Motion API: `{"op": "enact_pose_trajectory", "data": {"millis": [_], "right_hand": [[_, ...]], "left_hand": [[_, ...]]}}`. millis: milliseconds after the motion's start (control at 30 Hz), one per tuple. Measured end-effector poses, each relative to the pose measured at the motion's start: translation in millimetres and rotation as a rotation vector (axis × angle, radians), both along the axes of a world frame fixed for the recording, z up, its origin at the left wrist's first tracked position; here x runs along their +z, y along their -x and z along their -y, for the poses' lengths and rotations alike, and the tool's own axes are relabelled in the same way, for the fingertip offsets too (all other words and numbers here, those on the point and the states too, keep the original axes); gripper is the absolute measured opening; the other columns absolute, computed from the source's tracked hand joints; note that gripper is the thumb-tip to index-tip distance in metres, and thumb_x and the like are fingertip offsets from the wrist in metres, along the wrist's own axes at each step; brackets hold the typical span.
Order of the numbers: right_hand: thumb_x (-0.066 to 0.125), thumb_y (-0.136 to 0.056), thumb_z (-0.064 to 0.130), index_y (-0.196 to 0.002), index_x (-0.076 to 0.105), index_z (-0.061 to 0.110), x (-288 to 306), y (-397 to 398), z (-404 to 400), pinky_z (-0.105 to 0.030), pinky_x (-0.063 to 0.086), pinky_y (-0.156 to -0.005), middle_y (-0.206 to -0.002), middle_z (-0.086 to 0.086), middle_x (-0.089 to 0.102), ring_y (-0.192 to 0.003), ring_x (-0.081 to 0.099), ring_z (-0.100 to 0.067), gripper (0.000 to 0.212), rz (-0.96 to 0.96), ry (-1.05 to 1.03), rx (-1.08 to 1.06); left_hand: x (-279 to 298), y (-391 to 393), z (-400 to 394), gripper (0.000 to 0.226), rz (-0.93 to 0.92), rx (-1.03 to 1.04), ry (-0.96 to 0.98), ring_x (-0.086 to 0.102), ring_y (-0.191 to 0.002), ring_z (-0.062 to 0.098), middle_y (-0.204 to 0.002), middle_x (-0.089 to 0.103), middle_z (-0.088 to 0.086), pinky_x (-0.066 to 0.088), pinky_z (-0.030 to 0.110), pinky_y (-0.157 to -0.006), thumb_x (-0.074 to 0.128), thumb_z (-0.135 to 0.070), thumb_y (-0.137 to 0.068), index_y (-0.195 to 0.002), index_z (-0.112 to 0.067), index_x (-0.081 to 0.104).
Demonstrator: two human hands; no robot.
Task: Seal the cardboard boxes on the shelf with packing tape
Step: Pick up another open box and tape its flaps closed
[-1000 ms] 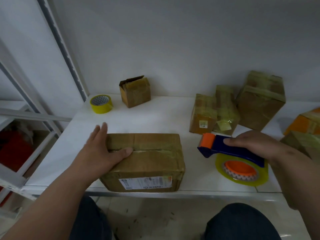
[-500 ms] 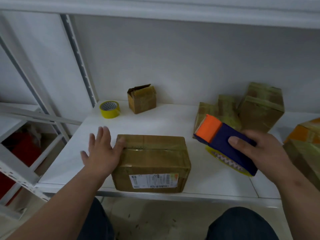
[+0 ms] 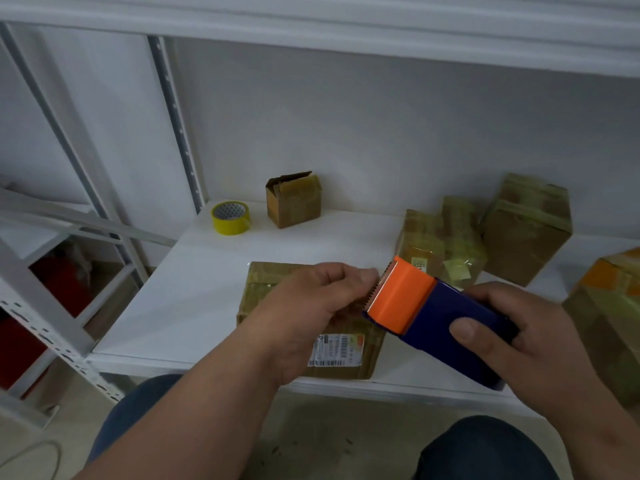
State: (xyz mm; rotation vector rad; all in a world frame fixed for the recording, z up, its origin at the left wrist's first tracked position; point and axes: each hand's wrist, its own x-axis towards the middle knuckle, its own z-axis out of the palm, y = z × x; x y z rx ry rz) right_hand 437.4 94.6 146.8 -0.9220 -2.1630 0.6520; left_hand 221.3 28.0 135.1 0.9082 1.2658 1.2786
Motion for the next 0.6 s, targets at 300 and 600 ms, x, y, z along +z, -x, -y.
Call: {"op": "enact_pose_trajectory", "data": {"millis": [300, 600], "right_hand": [[0.039, -0.070, 0.088, -0.081, 0.062, 0.038, -1.5, -3.1, 5.3, -0.008, 0.045, -0.050, -0.082, 0.022, 0.066, -0.066, 0.064, 0.000, 0.055, 0.104, 0.026, 0.020], [0.045, -0.063, 0.086, -0.086, 0.056, 0.042, -5.1, -0.4, -0.5, -0.007, 0.046, -0.059, -0.087, 0.029, 0.064, -0.073, 0.064, 0.004, 0.051, 0.179, 0.078, 0.076]], "left_hand": [[-10.0, 0.5, 4.0, 0.020, -0.290, 0.123, -0.003, 0.070, -0.074, 0.020, -0.074, 0.073, 0.004, 0.058, 0.032, -0.078, 0.063, -0.018, -0.093, -0.075, -0.013, 0.071], [-7.8, 5.4, -1.5, 0.016, -0.507, 0.197, 0.004, 0.070, -0.083, 0.035, -0.079, 0.073, 0.012, 0.057, 0.054, -0.079, 0.064, -0.020, -0.092, -0.081, -0.016, 0.075]]}}
